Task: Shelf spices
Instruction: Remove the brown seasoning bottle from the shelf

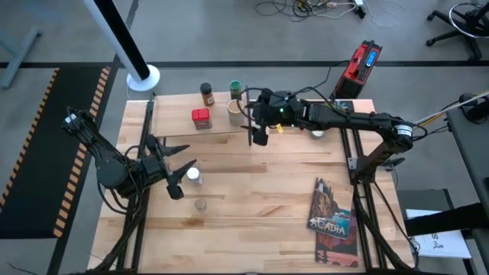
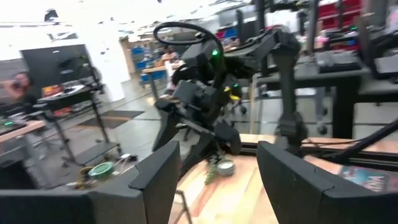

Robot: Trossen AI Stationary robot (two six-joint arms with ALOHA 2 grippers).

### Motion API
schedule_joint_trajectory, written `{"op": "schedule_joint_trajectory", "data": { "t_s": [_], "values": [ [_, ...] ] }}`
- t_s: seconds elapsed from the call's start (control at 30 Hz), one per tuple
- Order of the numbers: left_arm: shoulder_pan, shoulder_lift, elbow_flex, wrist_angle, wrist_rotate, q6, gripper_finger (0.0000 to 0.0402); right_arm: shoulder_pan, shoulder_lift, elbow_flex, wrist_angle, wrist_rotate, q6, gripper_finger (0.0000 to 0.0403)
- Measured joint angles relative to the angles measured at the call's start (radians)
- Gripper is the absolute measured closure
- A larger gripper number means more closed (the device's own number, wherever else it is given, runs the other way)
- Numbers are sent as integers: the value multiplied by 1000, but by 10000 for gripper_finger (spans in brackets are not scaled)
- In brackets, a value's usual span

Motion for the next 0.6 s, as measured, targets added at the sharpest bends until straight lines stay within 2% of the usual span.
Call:
{"op": "schedule_joint_trajectory", "data": {
  "t_s": [0.13, 0.3, 0.6],
  "values": [
    [0, 0, 0, -23, -49, 0, 199, -45, 0, 0, 0, -49, 1, 80],
    [12, 0, 0, -29, -52, 7, 199, -90, 17, 0, 22, -126, 7, 80],
    [37, 5, 0, -28, -51, 29, 191, -139, 111, 1, 106, -158, 31, 80]
  ]
}}
